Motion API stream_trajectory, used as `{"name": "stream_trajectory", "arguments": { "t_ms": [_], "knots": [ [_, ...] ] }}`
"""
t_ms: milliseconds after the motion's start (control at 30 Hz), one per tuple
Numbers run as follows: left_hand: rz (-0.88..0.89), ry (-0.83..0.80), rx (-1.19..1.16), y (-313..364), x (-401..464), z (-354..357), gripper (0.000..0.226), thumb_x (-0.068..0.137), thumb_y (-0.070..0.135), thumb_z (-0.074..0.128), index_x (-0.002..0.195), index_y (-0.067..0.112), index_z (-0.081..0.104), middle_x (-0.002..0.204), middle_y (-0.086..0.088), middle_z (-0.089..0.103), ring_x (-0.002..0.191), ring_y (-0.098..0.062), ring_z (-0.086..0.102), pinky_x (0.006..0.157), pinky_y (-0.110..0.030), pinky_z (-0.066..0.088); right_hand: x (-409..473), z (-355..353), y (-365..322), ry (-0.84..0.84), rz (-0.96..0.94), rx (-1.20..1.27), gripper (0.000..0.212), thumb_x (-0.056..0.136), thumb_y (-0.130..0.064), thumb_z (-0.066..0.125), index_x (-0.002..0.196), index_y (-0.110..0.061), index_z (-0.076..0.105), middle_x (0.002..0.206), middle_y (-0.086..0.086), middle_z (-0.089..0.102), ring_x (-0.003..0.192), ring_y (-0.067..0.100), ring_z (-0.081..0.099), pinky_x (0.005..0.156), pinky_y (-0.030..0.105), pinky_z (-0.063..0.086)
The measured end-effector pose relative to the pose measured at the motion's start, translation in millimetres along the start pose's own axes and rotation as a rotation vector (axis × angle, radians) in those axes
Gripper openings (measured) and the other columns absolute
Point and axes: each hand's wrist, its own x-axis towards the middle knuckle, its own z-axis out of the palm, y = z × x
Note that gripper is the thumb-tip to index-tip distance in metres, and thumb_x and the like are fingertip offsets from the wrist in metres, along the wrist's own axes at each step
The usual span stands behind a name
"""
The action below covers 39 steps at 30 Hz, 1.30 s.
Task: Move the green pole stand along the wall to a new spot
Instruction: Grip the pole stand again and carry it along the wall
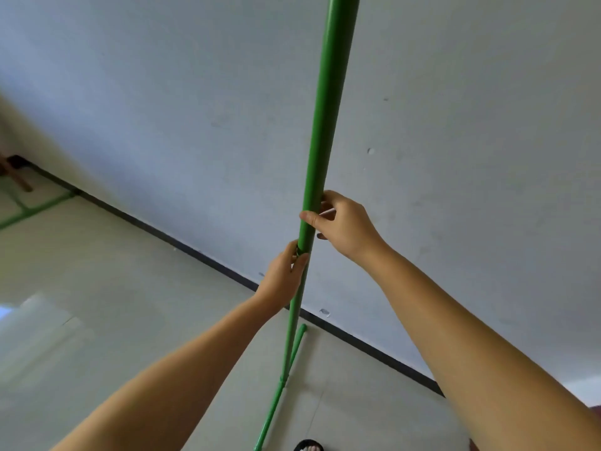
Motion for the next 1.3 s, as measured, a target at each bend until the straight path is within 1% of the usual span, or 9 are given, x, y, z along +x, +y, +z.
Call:
{"name": "stream_trajectory", "arguments": {
  "t_ms": [100,200,267,333,400,433,500,800,1300],
  "knots": [
    [-0.031,0.024,0.023,10,15,9,0.030,0.093,0.024,0.035,0.120,0.014,0.043,0.108,-0.015,0.062,0.093,-0.027,0.058,0.080,-0.039,0.048,21,-14,9,-0.097,-0.042,-0.002,0.021,0.082,-0.030,0.061,0.095,-0.014,0.058,0.082,-0.001,0.061,0.082,0.022,0.065,0.079,0.038,0.056],
    [-0.074,0.056,0.029,14,23,16,0.027,0.093,0.023,0.035,0.117,0.016,0.044,0.105,-0.010,0.062,0.090,-0.026,0.058,0.080,-0.043,0.050,36,-27,16,-0.185,-0.088,-0.001,0.021,0.082,-0.030,0.061,0.096,-0.015,0.058,0.089,0.002,0.060,0.081,0.020,0.063,0.068,0.015,0.049],
    [-0.102,0.101,0.037,16,26,20,0.027,0.093,0.023,0.035,0.119,0.017,0.043,0.106,-0.005,0.060,0.091,-0.023,0.057,0.082,-0.039,0.050,45,-33,18,-0.258,-0.128,-0.011,0.024,0.082,-0.032,0.061,0.099,-0.015,0.059,0.093,0.001,0.061,0.081,0.015,0.060,0.060,0.008,0.045],
    [-0.128,0.169,0.039,17,25,28,0.027,0.093,0.022,0.035,0.118,0.019,0.043,0.106,-0.006,0.060,0.094,-0.023,0.057,0.085,-0.041,0.050,53,-36,21,-0.361,-0.172,-0.006,0.029,0.082,-0.032,0.061,0.104,-0.015,0.059,0.100,0.002,0.063,0.088,0.016,0.061,0.067,0.011,0.048],
    [-0.173,0.250,0.033,19,21,39,0.023,0.090,0.024,0.040,0.113,0.025,0.042,0.104,-0.010,0.062,0.092,-0.026,0.060,0.085,-0.048,0.051,58,-37,25,-0.503,-0.208,-0.007,0.033,0.082,-0.033,0.060,0.110,-0.015,0.056,0.109,0.004,0.065,0.098,0.019,0.062,0.084,0.028,0.054],
    [-0.205,0.280,0.042,20,20,44,0.022,0.088,0.025,0.043,0.111,0.027,0.040,0.102,-0.011,0.063,0.091,-0.027,0.060,0.084,-0.050,0.052,60,-38,24,-0.570,-0.233,-0.028,0.035,0.083,-0.033,0.058,0.113,-0.015,0.054,0.112,0.005,0.065,0.102,0.021,0.062,0.090,0.030,0.051],
    [-0.266,0.294,0.086,23,25,47,0.022,0.088,0.026,0.046,0.108,0.024,0.038,0.097,-0.012,0.063,0.087,-0.029,0.061,0.082,-0.050,0.052,69,-40,24,-0.642,-0.303,-0.102,0.035,0.086,-0.032,0.053,0.115,-0.013,0.050,0.114,0.008,0.064,0.104,0.023,0.062,0.086,0.025,0.046],
    [-0.375,0.323,0.107,15,50,11,0.039,0.090,0.020,0.045,0.126,0.015,0.030,0.113,-0.019,0.060,0.099,-0.031,0.059,0.092,-0.048,0.050,102,-5,16,-0.647,-0.466,-0.055,0.032,0.086,-0.028,0.054,0.109,-0.006,0.049,0.104,0.014,0.066,0.095,0.028,0.065,0.082,0.024,0.048],
    [-0.456,0.442,0.014,-12,84,-51,0.039,0.090,0.016,0.045,0.126,0.011,0.033,0.119,-0.021,0.056,0.095,-0.021,0.053,0.089,-0.038,0.047,152,60,-17,-0.657,-0.479,-0.073,0.036,0.085,-0.028,0.055,0.113,-0.006,0.049,0.108,0.016,0.065,0.097,0.031,0.065,0.084,0.029,0.050]
  ]
}}
